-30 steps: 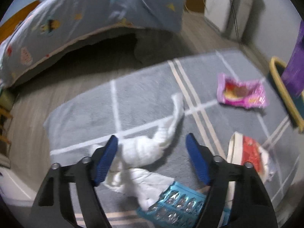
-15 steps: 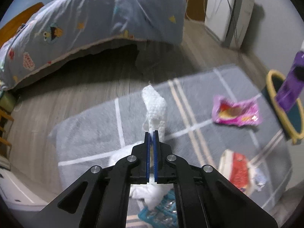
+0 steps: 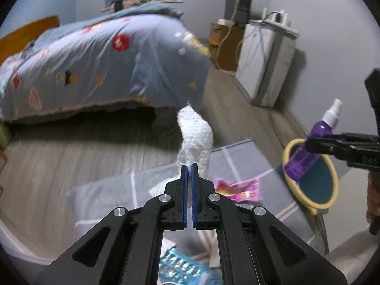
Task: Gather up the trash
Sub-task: 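Carry the spray bottle and tissue over the bin with both tools, then open both tools to drop the spray bottle and tissue into the bin, then move both tools back over the ottoman trash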
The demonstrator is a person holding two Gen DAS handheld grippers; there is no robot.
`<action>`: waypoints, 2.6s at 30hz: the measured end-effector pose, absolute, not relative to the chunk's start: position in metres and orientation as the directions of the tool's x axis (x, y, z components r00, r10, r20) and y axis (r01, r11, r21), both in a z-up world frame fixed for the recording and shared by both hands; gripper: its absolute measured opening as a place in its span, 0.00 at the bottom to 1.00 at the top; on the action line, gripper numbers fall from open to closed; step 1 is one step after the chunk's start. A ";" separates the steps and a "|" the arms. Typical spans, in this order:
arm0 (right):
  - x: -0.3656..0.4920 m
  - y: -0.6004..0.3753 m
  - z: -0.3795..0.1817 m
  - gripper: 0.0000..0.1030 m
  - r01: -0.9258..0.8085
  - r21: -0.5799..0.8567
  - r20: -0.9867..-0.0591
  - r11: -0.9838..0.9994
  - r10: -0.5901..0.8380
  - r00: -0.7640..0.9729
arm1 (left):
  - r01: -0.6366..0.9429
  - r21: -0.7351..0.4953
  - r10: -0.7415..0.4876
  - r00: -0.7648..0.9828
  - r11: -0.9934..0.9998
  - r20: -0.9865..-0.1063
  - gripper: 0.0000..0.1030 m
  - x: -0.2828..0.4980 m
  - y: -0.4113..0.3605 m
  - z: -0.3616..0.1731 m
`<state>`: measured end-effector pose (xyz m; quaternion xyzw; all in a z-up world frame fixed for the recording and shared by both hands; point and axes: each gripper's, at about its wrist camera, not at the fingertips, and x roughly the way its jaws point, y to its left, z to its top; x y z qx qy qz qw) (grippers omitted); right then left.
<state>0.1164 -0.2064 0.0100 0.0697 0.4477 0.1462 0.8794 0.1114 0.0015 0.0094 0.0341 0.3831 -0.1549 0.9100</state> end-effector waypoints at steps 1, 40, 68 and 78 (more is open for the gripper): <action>0.115 -0.212 0.013 0.32 -0.189 0.251 -0.763 0.949 0.314 0.565 | 0.320 -0.052 -0.262 0.660 0.946 -0.704 0.03 0.109 -0.004 0.014; 0.034 -0.461 -0.086 0.32 0.197 0.211 -0.865 0.957 0.089 0.494 | 0.752 -0.048 -0.465 0.356 0.658 -0.811 0.03 0.071 -0.314 -0.040; 0.069 -0.453 -0.090 0.94 0.246 0.136 -0.865 0.960 -0.006 0.502 | 0.563 -0.026 -0.363 0.496 0.826 -0.789 0.91 0.097 -0.218 -0.034; 0.050 -0.438 -0.052 0.94 0.237 0.163 -0.830 0.958 0.004 0.557 | 0.445 -0.007 -0.288 0.567 0.895 -0.772 0.93 0.088 -0.152 -0.012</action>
